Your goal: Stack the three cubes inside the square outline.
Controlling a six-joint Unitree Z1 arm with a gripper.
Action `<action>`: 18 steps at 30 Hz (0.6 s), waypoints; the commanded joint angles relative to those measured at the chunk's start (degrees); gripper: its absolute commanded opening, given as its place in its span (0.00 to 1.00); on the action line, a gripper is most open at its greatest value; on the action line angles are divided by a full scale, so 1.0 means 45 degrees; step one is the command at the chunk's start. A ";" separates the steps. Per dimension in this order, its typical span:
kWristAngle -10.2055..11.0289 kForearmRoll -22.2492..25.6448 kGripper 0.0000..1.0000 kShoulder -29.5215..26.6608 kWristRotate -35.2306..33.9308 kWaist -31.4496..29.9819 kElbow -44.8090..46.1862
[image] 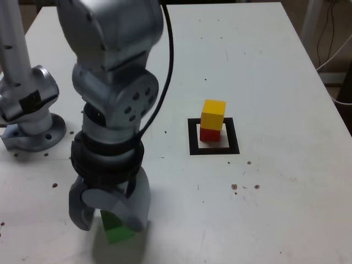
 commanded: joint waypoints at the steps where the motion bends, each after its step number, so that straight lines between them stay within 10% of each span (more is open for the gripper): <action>1: -0.0018 -0.0046 0.65 0.0122 0.0026 -0.0008 0.0065; 11: -0.0030 -0.0101 0.64 0.0345 0.0042 -0.0008 0.0017; 18: -0.0175 -0.0064 0.46 0.0437 0.0058 -0.0008 -0.0070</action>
